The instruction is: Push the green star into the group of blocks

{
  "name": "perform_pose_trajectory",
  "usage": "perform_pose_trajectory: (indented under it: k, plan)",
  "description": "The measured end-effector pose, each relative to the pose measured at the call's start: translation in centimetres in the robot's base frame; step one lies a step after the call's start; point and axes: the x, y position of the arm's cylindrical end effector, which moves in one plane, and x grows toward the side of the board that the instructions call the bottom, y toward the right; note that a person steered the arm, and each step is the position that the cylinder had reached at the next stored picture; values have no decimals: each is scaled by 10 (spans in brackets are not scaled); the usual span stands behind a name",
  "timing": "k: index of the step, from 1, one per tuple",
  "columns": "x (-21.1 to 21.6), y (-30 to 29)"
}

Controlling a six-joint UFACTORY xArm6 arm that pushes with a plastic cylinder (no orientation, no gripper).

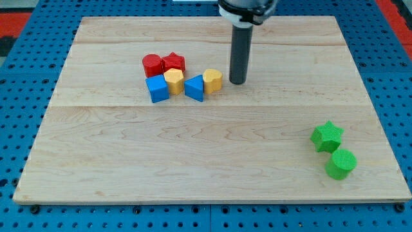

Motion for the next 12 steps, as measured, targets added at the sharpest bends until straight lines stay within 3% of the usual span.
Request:
perform_pose_trajectory:
  k: [1, 3, 9, 10, 11, 12]
  plan:
    - [6, -2]
    - [-28, -67]
    - [-27, -59]
    - [-24, -11]
    - [-23, 80]
    - [33, 161]
